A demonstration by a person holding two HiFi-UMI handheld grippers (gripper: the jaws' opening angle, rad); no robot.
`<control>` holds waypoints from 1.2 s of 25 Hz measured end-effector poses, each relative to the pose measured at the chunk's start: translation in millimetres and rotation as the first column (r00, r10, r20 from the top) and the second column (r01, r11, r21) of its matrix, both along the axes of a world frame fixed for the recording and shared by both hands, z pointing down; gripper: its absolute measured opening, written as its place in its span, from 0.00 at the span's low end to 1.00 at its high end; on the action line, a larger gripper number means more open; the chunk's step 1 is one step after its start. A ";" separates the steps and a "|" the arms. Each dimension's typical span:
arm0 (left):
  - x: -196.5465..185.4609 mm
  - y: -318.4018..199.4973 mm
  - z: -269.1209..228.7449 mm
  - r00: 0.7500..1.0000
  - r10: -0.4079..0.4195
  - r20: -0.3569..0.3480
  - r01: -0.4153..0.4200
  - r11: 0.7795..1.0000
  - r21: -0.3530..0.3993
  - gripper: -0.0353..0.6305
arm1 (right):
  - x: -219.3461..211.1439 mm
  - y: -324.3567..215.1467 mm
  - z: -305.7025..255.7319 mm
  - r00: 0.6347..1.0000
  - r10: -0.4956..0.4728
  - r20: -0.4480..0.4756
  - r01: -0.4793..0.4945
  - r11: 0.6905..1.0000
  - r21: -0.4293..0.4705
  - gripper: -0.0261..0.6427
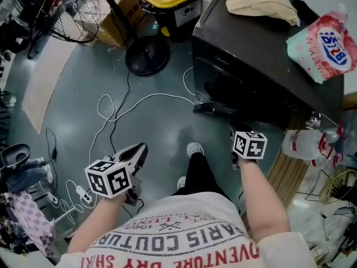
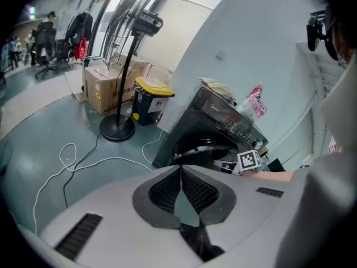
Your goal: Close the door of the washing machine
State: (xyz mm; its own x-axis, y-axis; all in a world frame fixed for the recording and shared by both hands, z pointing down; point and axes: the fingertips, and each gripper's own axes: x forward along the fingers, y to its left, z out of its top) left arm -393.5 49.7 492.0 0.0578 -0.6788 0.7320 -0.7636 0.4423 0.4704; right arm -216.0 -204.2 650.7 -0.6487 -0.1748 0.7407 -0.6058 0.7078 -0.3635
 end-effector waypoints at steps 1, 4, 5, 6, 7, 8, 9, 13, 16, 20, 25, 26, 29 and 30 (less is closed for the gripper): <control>-1.7 -3.5 0.7 1.000 -0.006 -0.002 0.006 1.000 -0.002 0.10 | -2.1 -5.6 0.3 1.000 0.010 0.002 -0.010 1.000 0.000 0.07; -7.4 -10.6 5.2 1.000 -0.027 -0.008 0.027 1.000 -0.010 0.10 | -8.4 -21.6 2.8 0.999 0.035 0.003 -0.035 0.999 0.005 0.07; -10.4 -12.7 7.1 0.999 -0.037 -0.009 0.037 0.999 -0.011 0.10 | -11.1 -27.0 3.8 0.999 0.044 0.001 -0.044 0.999 0.009 0.07; -13.7 -14.9 8.7 0.999 -0.048 -0.011 0.048 0.999 -0.011 0.10 | -13.8 -32.7 4.4 0.999 0.054 0.000 -0.054 0.998 0.012 0.07; -16.8 -17.0 10.1 0.998 -0.063 -0.015 0.062 0.998 -0.010 0.10 | -16.1 -38.5 4.4 0.998 0.066 0.001 -0.066 0.998 0.014 0.07; -19.4 -18.7 11.1 0.997 -0.079 -0.021 0.079 0.997 -0.009 0.10 | -17.8 -44.2 3.9 0.997 0.080 0.003 -0.080 0.997 0.012 0.07; -21.7 -19.9 12.0 0.995 -0.096 -0.027 0.096 0.995 -0.007 0.10 | -19.2 -49.3 3.1 0.996 0.094 0.009 -0.094 0.996 0.005 0.07; -33.0 -20.9 16.3 0.990 -0.137 -0.041 0.136 0.991 -0.012 0.10 | -23.7 -55.9 5.3 0.993 0.121 0.013 -0.121 0.993 -0.004 0.07; -39.7 -18.9 19.7 0.987 -0.155 -0.043 0.154 0.988 -0.021 0.10 | -23.9 -57.5 5.8 0.988 0.152 0.017 -0.153 0.987 0.045 0.07; -48.5 -14.9 22.4 0.983 -0.178 -0.040 0.177 0.984 -0.035 0.10 | -24.4 -60.8 4.4 0.981 0.195 0.019 -0.196 0.977 0.084 0.07; -55.0 -14.9 25.0 0.984 -0.177 -0.037 0.175 0.983 -0.052 0.10 | -23.7 -62.8 3.0 0.969 0.248 0.022 -0.249 0.963 0.102 0.07; -56.0 -15.1 25.7 0.984 -0.172 -0.035 0.170 0.984 -0.055 0.10 | -24.4 -63.5 3.3 0.967 0.253 0.023 -0.254 0.962 0.103 0.07; -58.8 -16.5 27.4 0.987 -0.156 -0.029 0.154 0.986 -0.059 0.10 | -36.8 -67.4 0.9 0.981 0.190 0.041 -0.193 0.975 0.114 0.07; -59.7 -16.9 28.3 0.988 -0.152 -0.027 0.150 0.987 -0.059 0.10 | -47.4 -66.3 -3.2 0.989 0.137 0.054 -0.143 0.981 0.130 0.07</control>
